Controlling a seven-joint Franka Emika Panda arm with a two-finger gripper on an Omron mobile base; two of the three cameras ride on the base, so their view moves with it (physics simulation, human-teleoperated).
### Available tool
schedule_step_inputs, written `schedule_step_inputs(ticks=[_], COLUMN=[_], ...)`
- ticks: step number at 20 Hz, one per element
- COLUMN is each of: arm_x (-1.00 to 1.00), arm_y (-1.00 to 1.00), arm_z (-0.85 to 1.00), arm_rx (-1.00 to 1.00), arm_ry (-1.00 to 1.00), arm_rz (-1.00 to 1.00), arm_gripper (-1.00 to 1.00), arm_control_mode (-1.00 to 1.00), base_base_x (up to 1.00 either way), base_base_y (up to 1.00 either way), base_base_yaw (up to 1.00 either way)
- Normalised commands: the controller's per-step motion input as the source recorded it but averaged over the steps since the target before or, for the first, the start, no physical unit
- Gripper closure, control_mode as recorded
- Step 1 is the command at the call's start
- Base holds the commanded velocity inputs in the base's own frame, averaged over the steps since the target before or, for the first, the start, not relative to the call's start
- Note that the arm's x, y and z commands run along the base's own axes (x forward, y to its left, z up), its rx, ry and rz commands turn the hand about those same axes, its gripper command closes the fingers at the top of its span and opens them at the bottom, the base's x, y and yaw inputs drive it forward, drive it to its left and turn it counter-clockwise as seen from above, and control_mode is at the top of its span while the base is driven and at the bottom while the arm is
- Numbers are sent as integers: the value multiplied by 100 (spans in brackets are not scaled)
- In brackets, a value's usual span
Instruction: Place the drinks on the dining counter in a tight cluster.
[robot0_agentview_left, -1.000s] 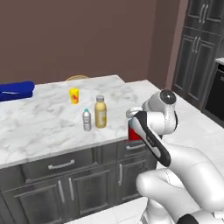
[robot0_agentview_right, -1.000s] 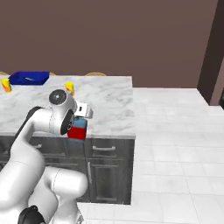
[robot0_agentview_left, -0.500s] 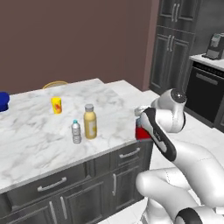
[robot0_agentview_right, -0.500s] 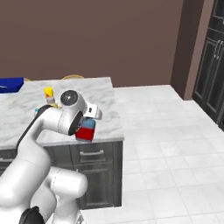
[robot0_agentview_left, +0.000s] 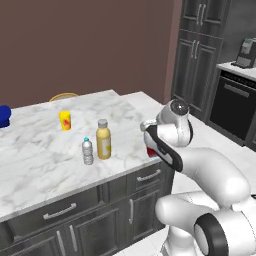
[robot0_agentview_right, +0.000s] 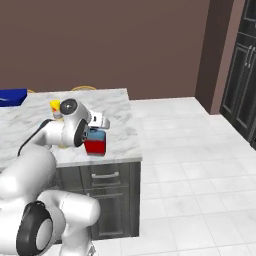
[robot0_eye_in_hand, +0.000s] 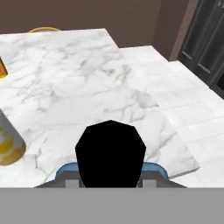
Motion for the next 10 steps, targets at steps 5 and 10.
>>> schedule_step_inputs(ticks=[5, 10], arm_x=[46, 33], arm_y=[11, 15], arm_z=[-1, 0], arm_rx=[0, 2], arm_ry=[0, -2], arm_rz=[1, 3], arm_gripper=[100, 100], arm_control_mode=[-100, -100], base_base_x=[0, 0], base_base_y=[0, 0], base_base_yaw=[0, 0])
